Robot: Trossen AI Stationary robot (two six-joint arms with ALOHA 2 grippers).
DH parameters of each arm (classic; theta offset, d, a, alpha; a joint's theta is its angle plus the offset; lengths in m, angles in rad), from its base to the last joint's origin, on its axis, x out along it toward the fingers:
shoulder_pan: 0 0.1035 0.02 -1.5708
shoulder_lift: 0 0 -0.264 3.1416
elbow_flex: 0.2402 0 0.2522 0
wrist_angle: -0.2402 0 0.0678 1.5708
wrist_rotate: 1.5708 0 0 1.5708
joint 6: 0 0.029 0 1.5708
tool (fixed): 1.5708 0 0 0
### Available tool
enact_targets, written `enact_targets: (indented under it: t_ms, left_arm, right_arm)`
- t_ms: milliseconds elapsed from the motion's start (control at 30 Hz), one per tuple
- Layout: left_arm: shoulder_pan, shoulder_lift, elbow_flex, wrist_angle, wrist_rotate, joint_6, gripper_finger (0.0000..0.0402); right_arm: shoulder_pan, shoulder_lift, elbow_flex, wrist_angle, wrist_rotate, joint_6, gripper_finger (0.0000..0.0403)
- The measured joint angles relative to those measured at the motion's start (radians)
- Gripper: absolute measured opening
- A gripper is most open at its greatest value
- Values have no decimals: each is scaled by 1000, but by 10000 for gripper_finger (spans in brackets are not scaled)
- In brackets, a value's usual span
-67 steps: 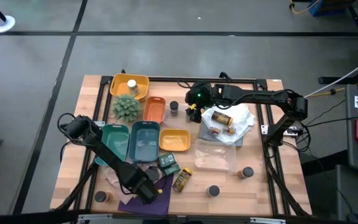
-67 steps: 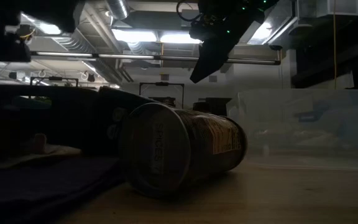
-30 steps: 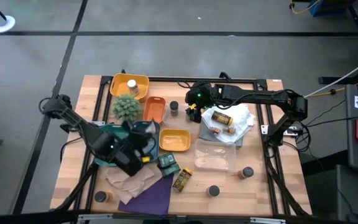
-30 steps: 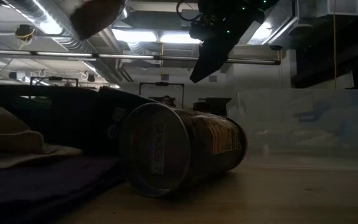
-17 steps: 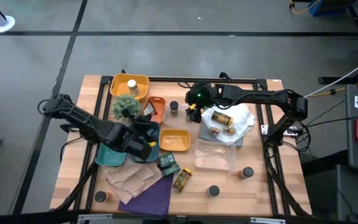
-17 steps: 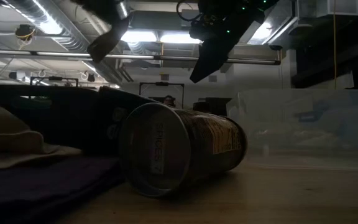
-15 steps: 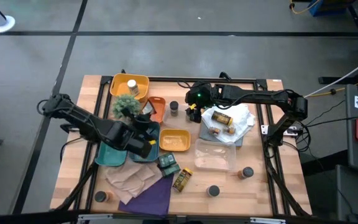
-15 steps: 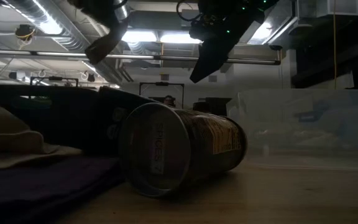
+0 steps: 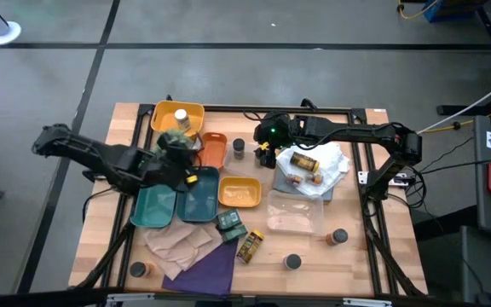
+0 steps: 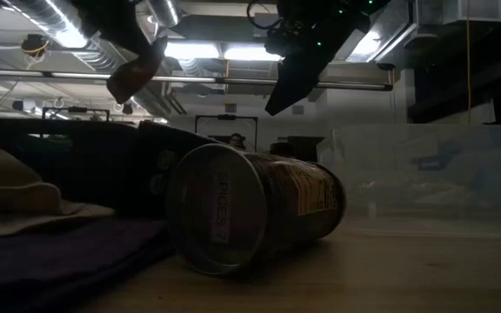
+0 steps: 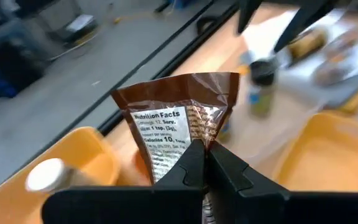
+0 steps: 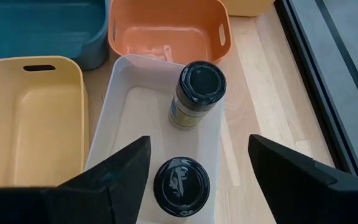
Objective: Sort spices by type
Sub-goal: Put the brown seasoning pack into the orange bin
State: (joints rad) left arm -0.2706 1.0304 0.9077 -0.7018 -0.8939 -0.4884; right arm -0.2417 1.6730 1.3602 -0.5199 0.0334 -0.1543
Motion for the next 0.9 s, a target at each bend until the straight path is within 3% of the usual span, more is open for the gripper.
enact_targets:
  t_ms: [200,367,600,900]
  left_arm:
    - [41,-154,-211,351,29,139,0]
    - [145,-186,-346,656,112,314,0]
    - [363,-123,-470,992,341,422,0]
    - [548,76,-483,1177,537,441,0]
  right_arm:
    - [0,0,0,2,0,0,271]
    - [0,0,0,2,0,0,271]
    - [0,0,0,2,0,0,271]
    - [0,0,0,2,0,0,271]
